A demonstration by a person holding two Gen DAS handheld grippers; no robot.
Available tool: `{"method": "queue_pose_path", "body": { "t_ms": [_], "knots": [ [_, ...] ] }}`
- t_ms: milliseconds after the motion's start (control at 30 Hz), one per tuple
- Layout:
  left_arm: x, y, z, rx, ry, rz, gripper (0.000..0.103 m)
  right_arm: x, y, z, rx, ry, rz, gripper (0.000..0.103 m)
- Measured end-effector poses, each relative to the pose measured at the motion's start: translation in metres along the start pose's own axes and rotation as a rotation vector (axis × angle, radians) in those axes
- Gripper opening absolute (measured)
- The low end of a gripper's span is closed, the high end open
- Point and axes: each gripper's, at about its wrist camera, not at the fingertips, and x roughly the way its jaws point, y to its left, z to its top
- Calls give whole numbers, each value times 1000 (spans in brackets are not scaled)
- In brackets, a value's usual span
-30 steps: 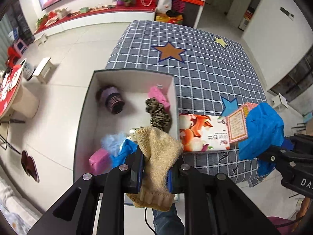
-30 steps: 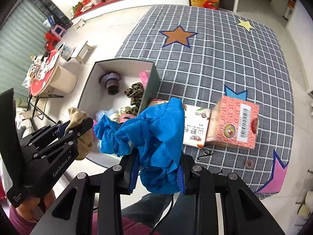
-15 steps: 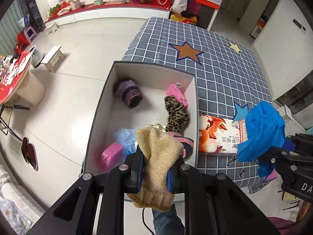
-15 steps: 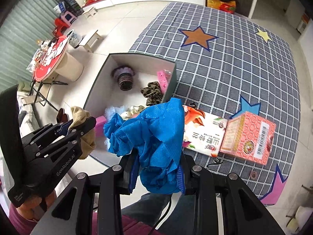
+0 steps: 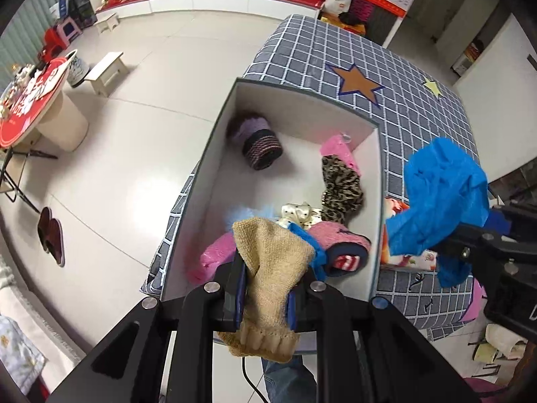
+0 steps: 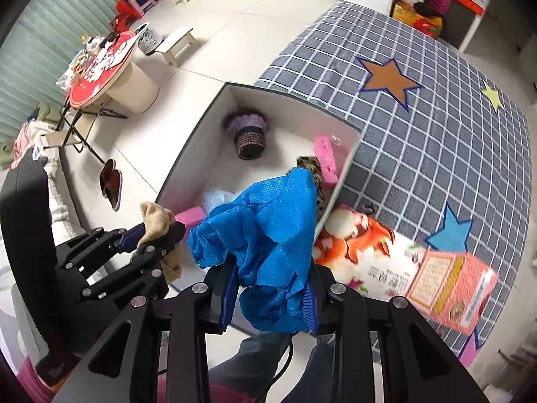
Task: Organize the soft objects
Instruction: 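Carry the blue cloth and beige sock in both tools over the white box, then open both tools to drop the sock and blue cloth into the box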
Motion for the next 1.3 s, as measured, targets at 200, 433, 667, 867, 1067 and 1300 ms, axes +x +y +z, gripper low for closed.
{"method": "queue_pose_path", "body": {
  "t_ms": [200, 433, 667, 867, 1067, 1300],
  "knots": [
    [15, 11, 6, -31, 33, 9, 20, 14, 8, 20, -29, 28, -10, 33],
    [35, 15, 16, -53, 73, 19, 20, 34, 5, 39, -42, 70, -21, 33],
    [47, 11, 25, -51, 95, 26, 20, 47, -2, 53, -41, 96, -14, 33],
    [53, 7, 28, -54, 104, 26, 21, 56, -8, 60, -41, 116, -15, 33],
    [56, 1, 28, -46, 113, 30, 21, 60, -15, 62, -35, 122, -13, 33],
    [59, -1, 29, -50, 119, 37, 21, 63, -18, 62, -35, 129, -9, 33]
  ]
}}
